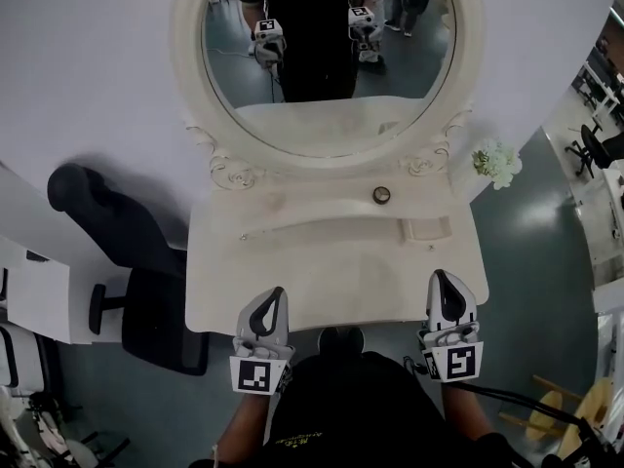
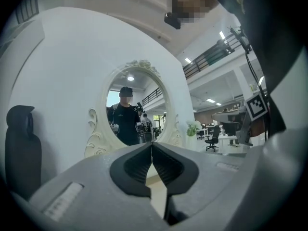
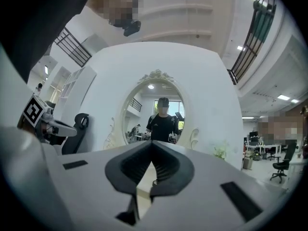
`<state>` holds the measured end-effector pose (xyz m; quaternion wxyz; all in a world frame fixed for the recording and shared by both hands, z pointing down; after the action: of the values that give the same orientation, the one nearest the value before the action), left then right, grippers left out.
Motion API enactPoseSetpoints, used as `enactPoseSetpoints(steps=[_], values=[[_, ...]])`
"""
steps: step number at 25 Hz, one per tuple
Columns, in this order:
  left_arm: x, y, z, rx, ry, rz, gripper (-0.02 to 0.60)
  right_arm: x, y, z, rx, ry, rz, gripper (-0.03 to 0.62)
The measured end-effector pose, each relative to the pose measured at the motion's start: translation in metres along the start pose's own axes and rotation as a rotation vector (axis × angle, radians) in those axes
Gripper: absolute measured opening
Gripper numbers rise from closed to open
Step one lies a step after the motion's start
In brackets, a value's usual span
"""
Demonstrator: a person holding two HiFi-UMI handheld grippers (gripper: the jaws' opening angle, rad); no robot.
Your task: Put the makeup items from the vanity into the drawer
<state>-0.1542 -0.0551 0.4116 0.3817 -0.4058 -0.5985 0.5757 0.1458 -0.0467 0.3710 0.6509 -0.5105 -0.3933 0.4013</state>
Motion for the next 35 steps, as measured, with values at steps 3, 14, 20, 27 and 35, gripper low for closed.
enactPoseSetpoints(steps=[3, 14, 20, 27, 35], values=[[-0.001, 0.002, 0.005, -0.007, 0.014, -0.003, 0.021, -0.002, 0.003, -0.004, -0.039, -0.006, -0.029, 0.003], [-0.013, 0.007, 0.002, -0.012, 0.011, -0.005, 0.021, -0.009, -0.009, -0.021, -0.148, 0.028, -0.027, 0.457], [-0.012, 0.005, 0.0, -0.012, 0.023, 0.024, 0.021, -0.017, -0.01, -0.031, -0.147, 0.038, -0.031, 0.46], [-0.005, 0.0, 0.002, 0.013, 0.069, 0.054, 0.021, -0.082, -0.029, -0.041, -0.077, 0.18, 0.064, 0.46], [0.019, -0.024, 0.018, 0.052, 0.191, 0.15, 0.021, -0.207, -0.129, -0.073, -0.204, 0.25, 0.356, 0.457]])
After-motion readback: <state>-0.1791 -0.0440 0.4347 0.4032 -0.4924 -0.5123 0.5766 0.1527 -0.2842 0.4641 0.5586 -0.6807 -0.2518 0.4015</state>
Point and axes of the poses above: the fingertips, and each gripper's own axes: x backward along the fingers, z to its left, y out of its top, the point moved 4 cm from there along x, backward along the fingers, and after that the axes turned 5 degrees about y, right-handed, at the moved point
